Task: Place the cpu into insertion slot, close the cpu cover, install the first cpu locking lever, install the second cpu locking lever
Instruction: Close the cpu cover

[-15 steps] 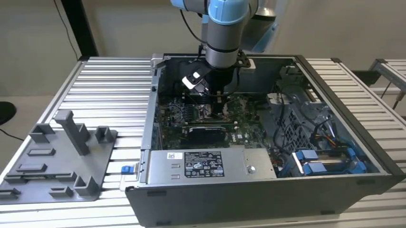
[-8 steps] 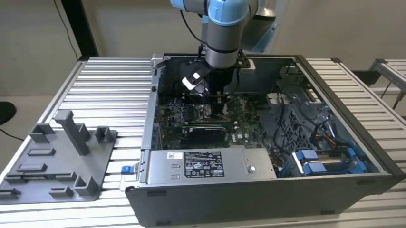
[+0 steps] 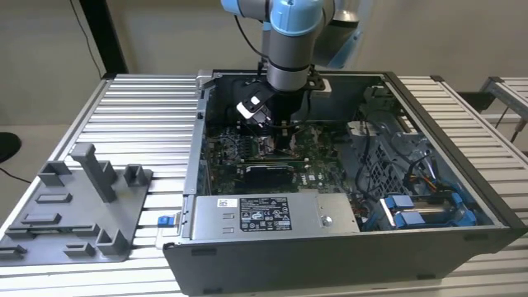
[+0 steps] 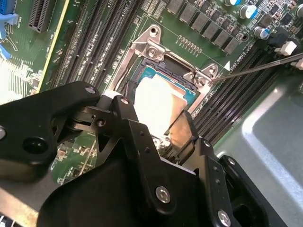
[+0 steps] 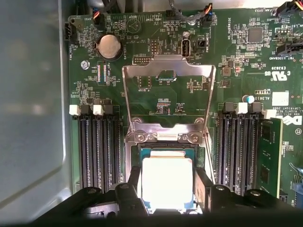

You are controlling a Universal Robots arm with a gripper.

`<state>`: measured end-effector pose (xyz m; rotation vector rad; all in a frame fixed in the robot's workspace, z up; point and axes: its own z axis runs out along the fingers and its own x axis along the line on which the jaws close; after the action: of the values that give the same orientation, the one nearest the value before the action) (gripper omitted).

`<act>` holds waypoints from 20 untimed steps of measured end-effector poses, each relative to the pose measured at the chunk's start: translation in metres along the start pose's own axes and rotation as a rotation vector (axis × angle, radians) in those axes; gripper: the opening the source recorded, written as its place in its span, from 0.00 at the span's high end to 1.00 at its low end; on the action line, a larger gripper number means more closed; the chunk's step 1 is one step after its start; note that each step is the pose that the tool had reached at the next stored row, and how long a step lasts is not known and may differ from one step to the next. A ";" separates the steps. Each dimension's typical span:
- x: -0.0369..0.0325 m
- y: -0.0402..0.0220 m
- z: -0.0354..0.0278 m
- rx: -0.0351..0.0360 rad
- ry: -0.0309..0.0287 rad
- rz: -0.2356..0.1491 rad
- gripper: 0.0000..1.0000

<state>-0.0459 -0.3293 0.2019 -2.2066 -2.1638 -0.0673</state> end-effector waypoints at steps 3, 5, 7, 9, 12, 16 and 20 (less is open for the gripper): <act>-0.0001 0.0000 0.0013 -0.0001 0.0001 0.000 1.00; -0.0002 0.0000 0.0017 0.0001 -0.0001 0.000 1.00; -0.0001 0.0000 0.0019 0.0001 -0.0001 0.000 1.00; -0.0001 0.0000 0.0022 0.0000 0.0001 0.000 1.00; -0.0002 0.0000 0.0026 0.0000 0.0000 0.000 1.00; -0.0002 0.0000 0.0031 0.0000 0.0001 -0.001 1.00; -0.0002 -0.0002 0.0035 0.0000 -0.0001 -0.001 1.00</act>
<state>-0.0461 -0.3293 0.1984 -2.2061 -2.1644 -0.0672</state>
